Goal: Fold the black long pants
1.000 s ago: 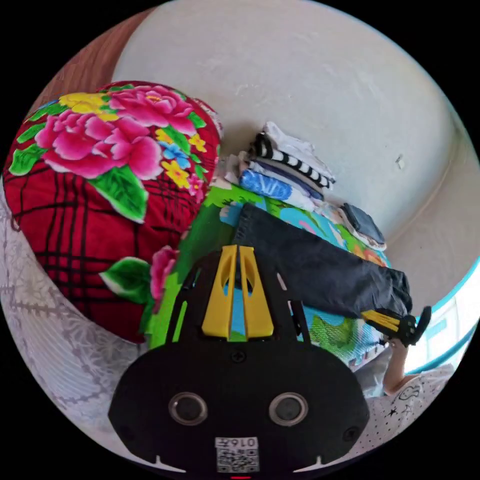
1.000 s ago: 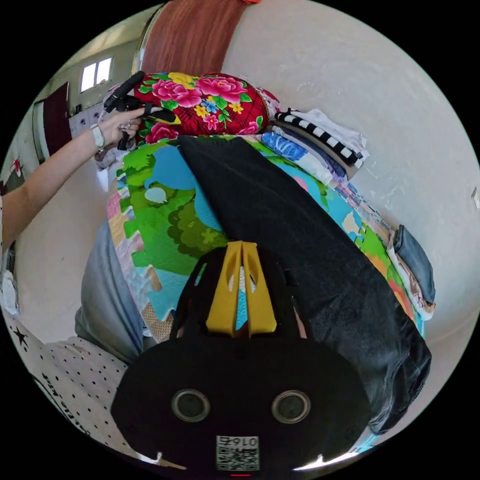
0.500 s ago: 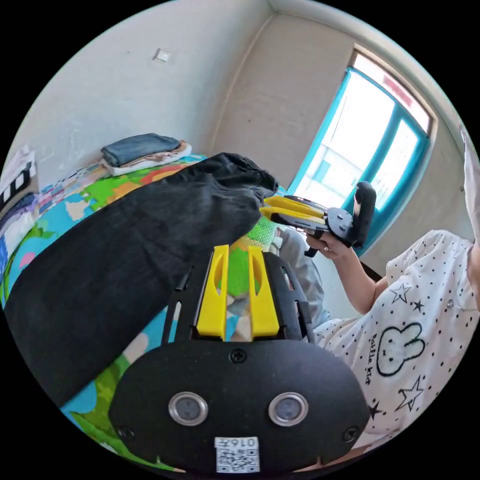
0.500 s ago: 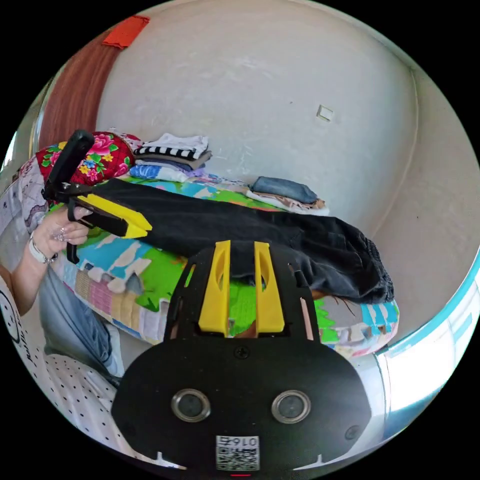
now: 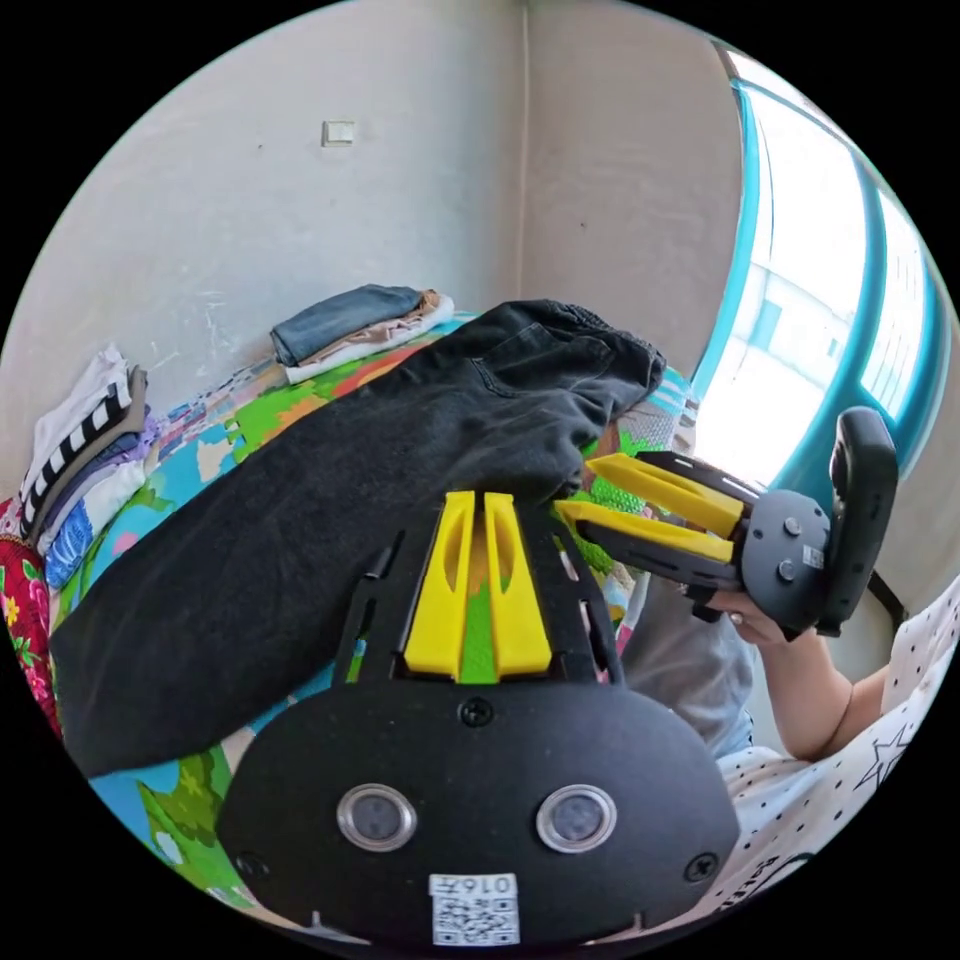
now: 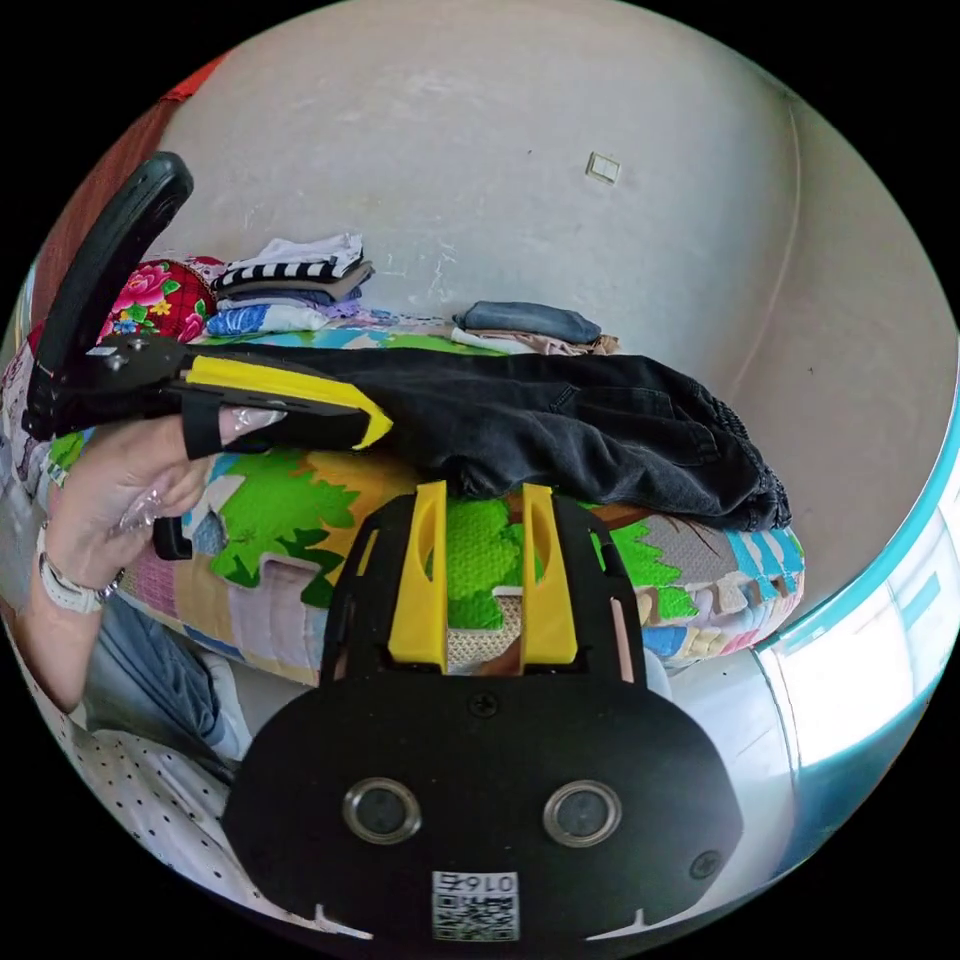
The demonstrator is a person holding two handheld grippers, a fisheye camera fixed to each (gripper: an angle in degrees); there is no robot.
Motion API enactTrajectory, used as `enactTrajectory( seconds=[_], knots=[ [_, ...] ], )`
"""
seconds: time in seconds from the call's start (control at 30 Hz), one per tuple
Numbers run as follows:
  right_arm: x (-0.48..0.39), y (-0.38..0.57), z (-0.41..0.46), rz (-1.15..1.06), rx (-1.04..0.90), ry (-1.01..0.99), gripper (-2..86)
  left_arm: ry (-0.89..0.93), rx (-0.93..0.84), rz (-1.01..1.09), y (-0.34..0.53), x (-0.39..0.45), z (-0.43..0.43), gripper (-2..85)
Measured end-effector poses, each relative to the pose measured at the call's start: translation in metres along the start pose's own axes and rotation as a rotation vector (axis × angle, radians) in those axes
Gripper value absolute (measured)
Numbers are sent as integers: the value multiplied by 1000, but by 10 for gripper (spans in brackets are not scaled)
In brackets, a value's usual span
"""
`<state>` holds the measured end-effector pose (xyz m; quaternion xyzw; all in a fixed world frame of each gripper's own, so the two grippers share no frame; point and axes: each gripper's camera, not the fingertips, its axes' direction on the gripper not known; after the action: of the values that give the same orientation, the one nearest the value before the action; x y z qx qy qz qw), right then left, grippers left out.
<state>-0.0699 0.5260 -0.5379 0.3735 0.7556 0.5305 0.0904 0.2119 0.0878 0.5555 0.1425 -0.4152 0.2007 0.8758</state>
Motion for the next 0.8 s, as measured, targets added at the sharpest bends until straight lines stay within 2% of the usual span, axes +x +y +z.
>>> enactTrajectory(
  seconds=[0.13, 0.27, 0.5, 0.6, 0.73, 0.8],
  knots=[
    [15, 7, 14, 65, -44, 33, 73, 24, -12, -29, -6, 5, 20, -6],
    [34, 18, 4, 123, 29, -20, 31, 86, -8, -32, 3, 18, 34, 4],
    [95, 20, -8, 201, 30, -266, 12, 200, -5, 101, 33, 77, 46, 60],
    [117, 25, -6, 236, 48, -358, 10, 192, 0, 189, 37, 112, 58, 66],
    [130, 33, -2, 240, 43, -387, 9, -10, 79, 265, 28, 137, 72, 51],
    [129, 37, -1, 210, 32, -366, 9, -35, 89, 279, 21, 133, 74, 23]
  ],
)
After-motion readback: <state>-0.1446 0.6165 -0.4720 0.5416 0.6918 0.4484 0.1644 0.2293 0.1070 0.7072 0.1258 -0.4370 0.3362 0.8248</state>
